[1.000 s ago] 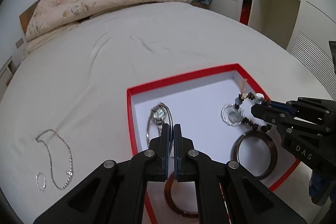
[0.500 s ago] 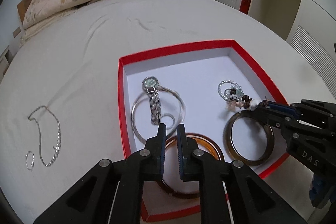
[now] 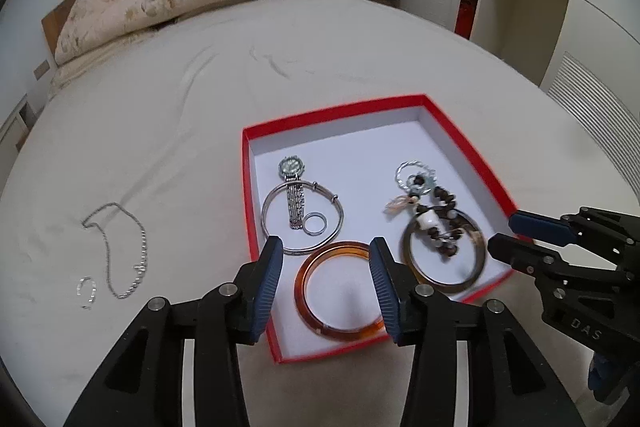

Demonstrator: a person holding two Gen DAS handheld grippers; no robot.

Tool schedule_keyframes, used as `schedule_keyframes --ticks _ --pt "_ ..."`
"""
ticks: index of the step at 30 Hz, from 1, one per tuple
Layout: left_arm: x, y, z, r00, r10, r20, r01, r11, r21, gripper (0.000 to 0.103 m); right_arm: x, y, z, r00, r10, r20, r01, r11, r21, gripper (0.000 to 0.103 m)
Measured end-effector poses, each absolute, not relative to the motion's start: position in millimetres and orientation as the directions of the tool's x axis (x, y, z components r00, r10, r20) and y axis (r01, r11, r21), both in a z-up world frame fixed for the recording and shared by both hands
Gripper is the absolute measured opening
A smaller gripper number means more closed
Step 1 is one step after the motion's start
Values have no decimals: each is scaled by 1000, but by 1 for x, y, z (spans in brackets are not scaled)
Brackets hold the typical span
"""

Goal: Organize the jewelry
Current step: 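Lower both items into the red box and open both tools, then withdraw both tools and move toward the silver chain necklace and twisted ring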

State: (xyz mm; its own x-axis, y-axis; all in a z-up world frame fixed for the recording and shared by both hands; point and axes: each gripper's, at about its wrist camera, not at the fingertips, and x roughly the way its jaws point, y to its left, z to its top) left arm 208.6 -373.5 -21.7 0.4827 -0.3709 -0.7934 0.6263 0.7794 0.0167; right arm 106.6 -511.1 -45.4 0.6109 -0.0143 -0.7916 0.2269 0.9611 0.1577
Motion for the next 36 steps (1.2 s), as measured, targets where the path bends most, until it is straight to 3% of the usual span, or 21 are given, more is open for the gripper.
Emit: schedule_keyframes --ticks 6,16,36 --pt "184 -362 12 508 -381 -773 627 778 29 44 88 -503 -20 633 -29 -774 230 961 152 30" --pt "137 -322 63 565 -367 -739 580 814 40 54 49 -474 34 685 -40 -727 211 966 146 30" --pt "60 -219 130 677 -316 -665 472 879 63 56 -17 -396 88 728 -5 -686 163 973 165 31"
